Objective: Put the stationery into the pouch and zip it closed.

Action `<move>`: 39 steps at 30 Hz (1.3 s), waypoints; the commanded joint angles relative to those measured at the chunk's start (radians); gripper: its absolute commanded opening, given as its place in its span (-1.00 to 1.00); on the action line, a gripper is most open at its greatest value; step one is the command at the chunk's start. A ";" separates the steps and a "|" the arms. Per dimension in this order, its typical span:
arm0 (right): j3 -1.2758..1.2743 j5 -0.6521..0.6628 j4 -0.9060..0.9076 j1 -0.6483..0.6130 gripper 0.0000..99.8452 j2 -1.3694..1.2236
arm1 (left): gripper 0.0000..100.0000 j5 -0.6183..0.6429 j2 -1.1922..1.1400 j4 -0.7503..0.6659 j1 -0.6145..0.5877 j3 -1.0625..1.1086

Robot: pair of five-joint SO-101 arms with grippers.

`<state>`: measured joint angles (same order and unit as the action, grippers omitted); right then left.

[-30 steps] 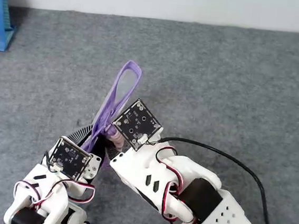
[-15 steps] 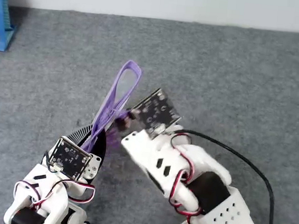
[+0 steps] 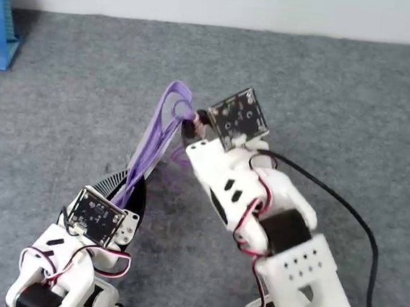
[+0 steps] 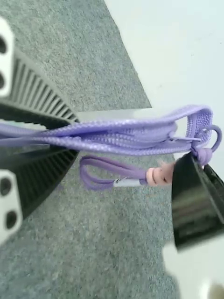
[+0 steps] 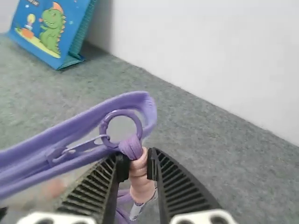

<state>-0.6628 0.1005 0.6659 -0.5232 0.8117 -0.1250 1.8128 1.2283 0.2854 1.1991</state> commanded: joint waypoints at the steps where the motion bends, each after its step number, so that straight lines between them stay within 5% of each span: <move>1: 0.057 0.006 -0.105 0.090 -0.99 -0.081 | -0.98 0.005 0.011 0.015 -0.003 0.002; 11: 0.130 0.002 -0.288 0.223 -0.99 -0.277 | -0.98 0.005 0.011 0.015 0.000 0.004; 32: 0.290 0.006 -0.168 0.275 -0.99 -0.452 | -0.97 0.003 0.011 0.021 -0.006 -0.005; 39: 0.290 0.003 -0.088 0.343 -0.99 -0.453 | -0.56 0.044 0.011 0.106 -0.006 -0.071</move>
<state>-0.4342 0.0974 0.5478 -0.2256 0.3514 -0.1204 1.8128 1.3126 0.2808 1.1822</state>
